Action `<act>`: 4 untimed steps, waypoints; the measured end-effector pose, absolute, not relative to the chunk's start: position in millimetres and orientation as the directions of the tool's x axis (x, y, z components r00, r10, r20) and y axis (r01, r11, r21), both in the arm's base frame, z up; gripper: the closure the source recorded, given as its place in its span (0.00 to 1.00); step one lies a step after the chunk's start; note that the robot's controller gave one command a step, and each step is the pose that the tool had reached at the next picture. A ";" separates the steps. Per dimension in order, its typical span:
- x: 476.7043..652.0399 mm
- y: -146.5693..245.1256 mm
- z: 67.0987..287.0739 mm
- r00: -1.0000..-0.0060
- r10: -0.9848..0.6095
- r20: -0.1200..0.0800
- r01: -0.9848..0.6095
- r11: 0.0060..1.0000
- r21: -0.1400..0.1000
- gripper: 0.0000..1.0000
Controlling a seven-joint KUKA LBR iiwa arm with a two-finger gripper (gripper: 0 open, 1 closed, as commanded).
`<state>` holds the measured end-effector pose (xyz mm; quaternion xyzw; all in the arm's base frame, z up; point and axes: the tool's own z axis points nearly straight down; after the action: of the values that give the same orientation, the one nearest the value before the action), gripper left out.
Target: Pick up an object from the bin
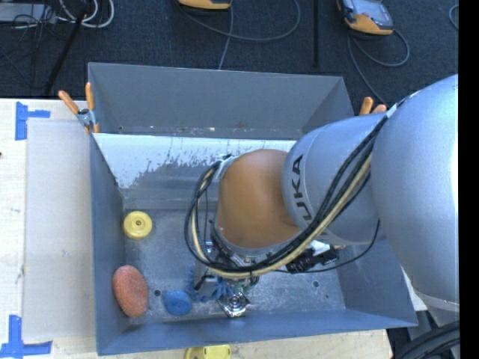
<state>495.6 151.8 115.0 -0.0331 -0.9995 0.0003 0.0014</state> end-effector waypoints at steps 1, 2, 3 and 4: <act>493.2 162.7 155.2 -0.998 0.069 0.002 0.069 0.998 -0.001 1.00; 494.4 166.3 213.6 -0.997 0.073 -0.002 0.073 0.997 0.001 0.00; 494.4 165.9 215.5 -0.997 0.074 0.000 0.074 0.997 0.000 0.00; 499.9 124.1 164.2 -0.999 -0.038 -0.005 -0.038 0.999 0.002 0.00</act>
Offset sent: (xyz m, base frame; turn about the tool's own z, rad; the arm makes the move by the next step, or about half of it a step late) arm -0.0007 0.0075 0.0394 0.0118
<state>499.9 124.1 164.2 0.0189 -0.9998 -0.0011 -0.0025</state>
